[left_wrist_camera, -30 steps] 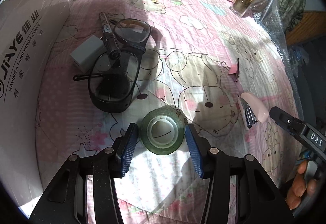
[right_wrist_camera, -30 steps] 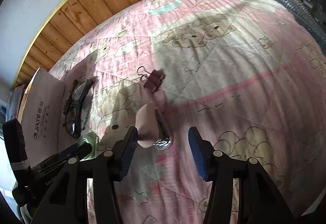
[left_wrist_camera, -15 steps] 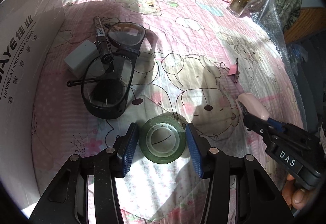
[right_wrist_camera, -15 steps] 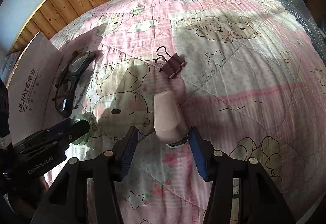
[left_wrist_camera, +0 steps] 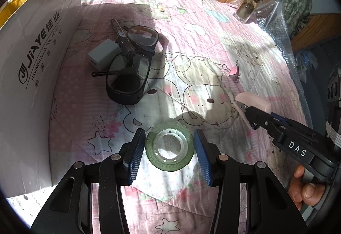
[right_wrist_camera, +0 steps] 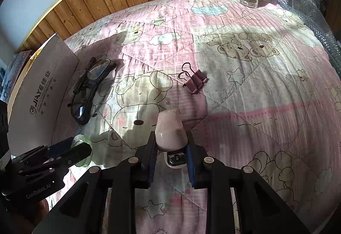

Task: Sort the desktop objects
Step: 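Grasp the green tape roll with the left tool while the right tool grasps the pink stapler, then carry the tape roll and pink stapler over the cardboard box with both tools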

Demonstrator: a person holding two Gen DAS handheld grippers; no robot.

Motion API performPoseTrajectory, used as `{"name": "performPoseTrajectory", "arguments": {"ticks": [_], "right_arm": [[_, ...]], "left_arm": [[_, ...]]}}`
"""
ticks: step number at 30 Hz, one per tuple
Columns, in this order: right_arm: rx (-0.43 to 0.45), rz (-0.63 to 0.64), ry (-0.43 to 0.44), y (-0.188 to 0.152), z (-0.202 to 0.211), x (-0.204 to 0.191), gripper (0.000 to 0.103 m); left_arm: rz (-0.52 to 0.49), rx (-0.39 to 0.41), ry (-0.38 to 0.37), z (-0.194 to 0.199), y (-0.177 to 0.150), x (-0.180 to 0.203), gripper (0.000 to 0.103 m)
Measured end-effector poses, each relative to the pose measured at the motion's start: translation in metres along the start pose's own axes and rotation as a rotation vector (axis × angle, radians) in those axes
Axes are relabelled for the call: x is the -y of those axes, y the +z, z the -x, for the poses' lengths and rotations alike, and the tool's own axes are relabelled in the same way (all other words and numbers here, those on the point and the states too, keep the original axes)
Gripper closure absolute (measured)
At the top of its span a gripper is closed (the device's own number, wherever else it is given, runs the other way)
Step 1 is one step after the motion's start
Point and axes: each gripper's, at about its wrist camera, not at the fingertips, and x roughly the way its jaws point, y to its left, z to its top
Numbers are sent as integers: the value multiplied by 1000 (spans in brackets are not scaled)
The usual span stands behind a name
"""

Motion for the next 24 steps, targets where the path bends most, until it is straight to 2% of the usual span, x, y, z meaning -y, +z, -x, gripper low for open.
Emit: {"name": "performPoseTrajectory", "arguments": {"ticks": [12,24], "right_arm": [[4,87,48,-20,21,-32,77],[-2,143,88,-49,46,-69,77]], "left_arm": [[-47,34,17,50,-26,6,54],[10,61,14,90,-53,-15,54]]}}
